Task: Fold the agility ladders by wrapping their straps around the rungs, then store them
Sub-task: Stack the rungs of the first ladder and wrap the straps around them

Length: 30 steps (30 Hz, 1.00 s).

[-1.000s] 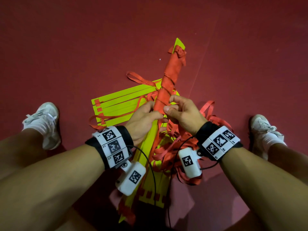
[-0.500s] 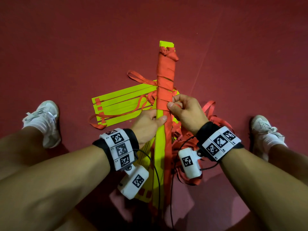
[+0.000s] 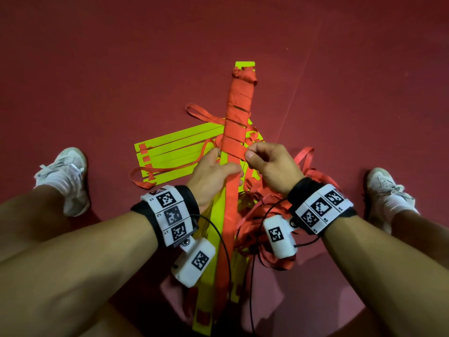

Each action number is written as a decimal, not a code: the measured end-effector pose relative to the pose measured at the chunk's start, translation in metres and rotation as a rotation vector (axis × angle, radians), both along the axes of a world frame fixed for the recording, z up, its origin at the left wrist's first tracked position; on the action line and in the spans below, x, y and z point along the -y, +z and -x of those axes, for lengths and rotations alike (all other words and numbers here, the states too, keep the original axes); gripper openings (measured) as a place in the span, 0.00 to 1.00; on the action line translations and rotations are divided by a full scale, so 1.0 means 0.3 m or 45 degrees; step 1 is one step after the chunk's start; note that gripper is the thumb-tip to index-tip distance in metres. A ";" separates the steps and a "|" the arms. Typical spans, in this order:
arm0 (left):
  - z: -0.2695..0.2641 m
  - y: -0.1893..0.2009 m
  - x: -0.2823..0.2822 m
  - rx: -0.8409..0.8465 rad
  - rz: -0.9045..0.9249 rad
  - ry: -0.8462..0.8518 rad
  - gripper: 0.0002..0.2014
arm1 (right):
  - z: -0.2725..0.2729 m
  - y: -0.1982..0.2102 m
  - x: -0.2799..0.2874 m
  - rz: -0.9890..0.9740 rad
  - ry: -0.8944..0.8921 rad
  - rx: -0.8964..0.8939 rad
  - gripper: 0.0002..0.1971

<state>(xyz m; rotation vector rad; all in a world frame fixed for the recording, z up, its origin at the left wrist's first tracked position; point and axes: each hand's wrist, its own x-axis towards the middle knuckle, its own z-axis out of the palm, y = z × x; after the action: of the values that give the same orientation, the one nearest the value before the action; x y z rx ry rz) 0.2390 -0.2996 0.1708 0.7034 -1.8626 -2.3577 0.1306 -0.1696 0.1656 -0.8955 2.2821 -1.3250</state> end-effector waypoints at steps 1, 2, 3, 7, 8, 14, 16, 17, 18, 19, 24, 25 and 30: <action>0.000 -0.008 0.001 -0.003 0.077 -0.009 0.20 | -0.004 0.001 0.000 -0.004 0.001 -0.009 0.14; -0.002 -0.012 0.001 0.008 0.167 -0.016 0.27 | -0.008 0.004 0.001 0.001 0.012 -0.023 0.14; -0.004 -0.017 0.001 0.025 0.250 -0.028 0.33 | -0.011 0.005 0.002 0.014 0.025 -0.028 0.14; -0.003 -0.028 -0.001 0.051 0.416 -0.080 0.33 | -0.011 0.002 0.005 0.122 0.055 0.077 0.12; -0.004 -0.023 -0.003 0.043 0.436 -0.083 0.32 | -0.011 0.002 0.004 0.146 0.070 0.102 0.13; -0.009 -0.019 0.005 -0.002 0.628 -0.104 0.29 | -0.014 -0.001 0.005 0.283 0.103 0.141 0.06; -0.004 -0.011 0.016 -0.012 0.744 -0.167 0.28 | -0.014 0.003 0.005 0.343 0.079 0.140 0.05; -0.003 -0.005 0.020 -0.021 0.791 -0.205 0.25 | -0.017 0.006 0.006 0.364 0.061 0.135 0.06; -0.002 -0.001 0.023 -0.028 0.835 -0.235 0.22 | -0.022 0.010 0.006 0.374 0.050 0.123 0.07; -0.002 0.002 0.024 -0.028 0.866 -0.251 0.19 | -0.027 0.012 0.007 0.375 0.048 0.108 0.08; -0.004 -0.004 0.024 0.018 0.878 -0.279 0.08 | -0.028 0.006 0.005 0.299 0.051 0.053 0.06; -0.003 -0.007 0.023 0.019 0.853 -0.268 0.06 | -0.026 0.005 0.004 0.277 0.046 0.054 0.05; 0.003 -0.050 0.021 -0.018 0.721 -0.217 0.20 | -0.027 0.012 -0.002 0.184 0.028 0.076 0.02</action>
<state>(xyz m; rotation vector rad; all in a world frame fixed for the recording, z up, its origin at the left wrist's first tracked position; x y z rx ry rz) 0.2381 -0.3060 0.1557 0.4752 -2.4936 -1.7456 0.1388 -0.1691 0.1691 -0.9121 2.1478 -1.5019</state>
